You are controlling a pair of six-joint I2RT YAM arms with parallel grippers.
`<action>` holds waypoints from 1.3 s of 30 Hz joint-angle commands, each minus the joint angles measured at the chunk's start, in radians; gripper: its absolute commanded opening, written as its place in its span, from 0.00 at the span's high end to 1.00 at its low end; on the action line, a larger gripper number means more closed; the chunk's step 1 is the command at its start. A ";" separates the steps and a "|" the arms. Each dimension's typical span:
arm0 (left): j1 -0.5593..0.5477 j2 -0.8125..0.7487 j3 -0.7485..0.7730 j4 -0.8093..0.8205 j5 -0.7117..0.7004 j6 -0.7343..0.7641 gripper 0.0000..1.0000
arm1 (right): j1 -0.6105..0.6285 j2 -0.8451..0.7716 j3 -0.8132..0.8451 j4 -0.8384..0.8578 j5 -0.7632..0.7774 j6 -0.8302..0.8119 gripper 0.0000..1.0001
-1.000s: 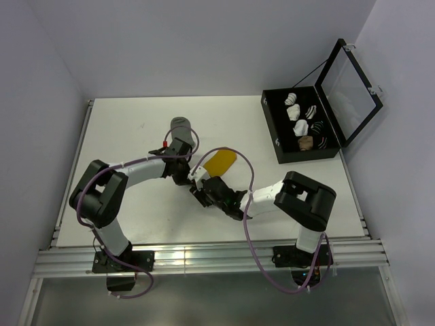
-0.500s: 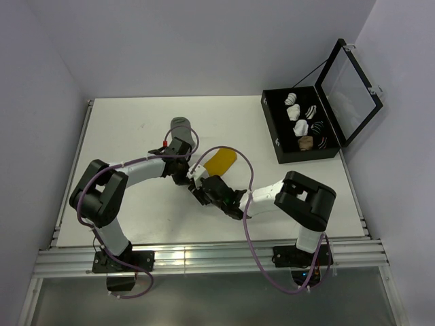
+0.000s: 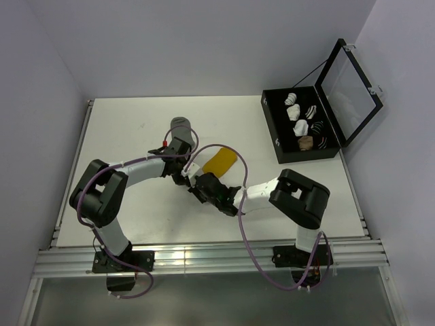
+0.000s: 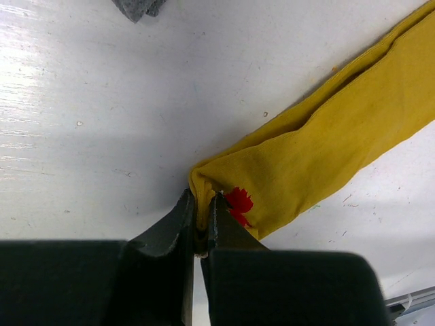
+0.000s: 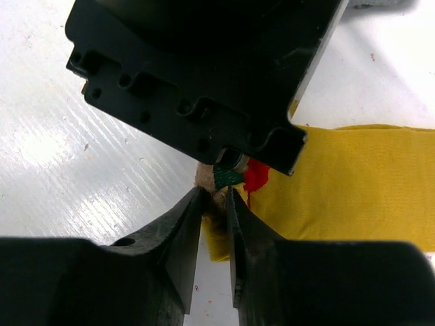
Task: Roll the socks
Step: Roll the sock at the center of the board.
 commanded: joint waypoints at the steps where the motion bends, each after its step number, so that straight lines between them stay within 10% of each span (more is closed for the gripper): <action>1: 0.004 0.008 -0.006 0.002 0.017 -0.003 1.00 | 0.007 0.021 0.014 -0.088 -0.031 0.018 0.71; 13: 0.024 0.002 0.009 -0.018 0.021 0.001 1.00 | 0.004 0.046 0.046 -0.210 -0.010 0.068 0.57; 19: 0.032 -0.021 0.007 -0.018 0.017 -0.009 0.99 | -0.014 0.090 0.075 -0.251 -0.012 0.102 0.72; 22: 0.044 -0.050 -0.020 0.000 0.018 -0.029 0.94 | -0.056 0.086 0.067 -0.250 -0.036 0.127 0.95; 26: 0.059 -0.108 -0.066 0.034 -0.003 -0.080 0.81 | -0.090 0.055 0.046 -0.236 -0.125 0.139 1.00; 32: 0.078 -0.254 -0.170 0.146 -0.063 -0.189 0.31 | -0.183 0.018 0.044 -0.251 -0.390 0.206 1.00; 39: 0.076 -0.444 -0.376 0.401 -0.107 -0.273 0.28 | -0.321 0.044 0.067 -0.251 -0.749 0.330 1.00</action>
